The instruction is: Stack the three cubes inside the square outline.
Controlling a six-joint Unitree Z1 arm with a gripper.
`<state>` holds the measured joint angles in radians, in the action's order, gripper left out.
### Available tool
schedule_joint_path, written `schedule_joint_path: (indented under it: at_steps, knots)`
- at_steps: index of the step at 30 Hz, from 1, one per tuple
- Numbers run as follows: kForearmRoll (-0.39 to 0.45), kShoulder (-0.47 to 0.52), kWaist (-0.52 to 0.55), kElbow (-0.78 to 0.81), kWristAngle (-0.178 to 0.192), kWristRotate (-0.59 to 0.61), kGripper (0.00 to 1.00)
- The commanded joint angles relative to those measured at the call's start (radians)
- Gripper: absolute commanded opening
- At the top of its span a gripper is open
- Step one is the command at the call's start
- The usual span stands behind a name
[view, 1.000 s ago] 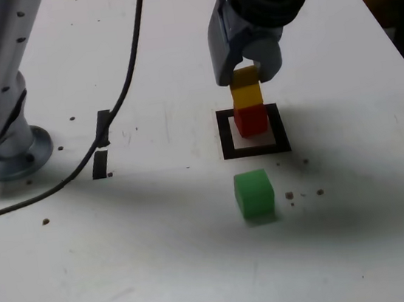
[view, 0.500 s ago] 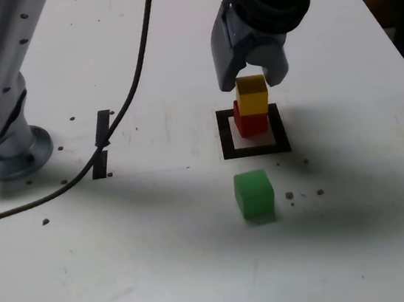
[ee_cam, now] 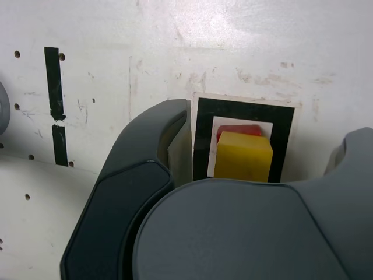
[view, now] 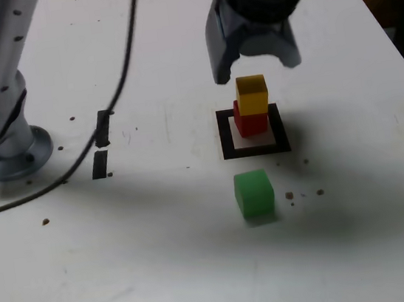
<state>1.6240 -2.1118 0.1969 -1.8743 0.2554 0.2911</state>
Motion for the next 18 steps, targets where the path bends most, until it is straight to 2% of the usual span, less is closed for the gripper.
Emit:
schedule_joint_path:
  at_steps: [1, 5, 8, 13, 18]
  knots:
    - [0.014, 0.068, 0.023, 0.01, -0.009, -0.011, 0.99]
    - [0.014, 0.177, 0.08, 0.047, -0.07, 0.008, 0.99]
    - [0.012, 0.235, 0.157, 0.089, -0.137, 0.11, 0.99]
    - [-0.041, 0.22, 0.25, 0.153, -0.238, 0.303, 0.99]
    - [-0.16, 0.169, 0.277, 0.214, -0.311, 0.364, 0.99]
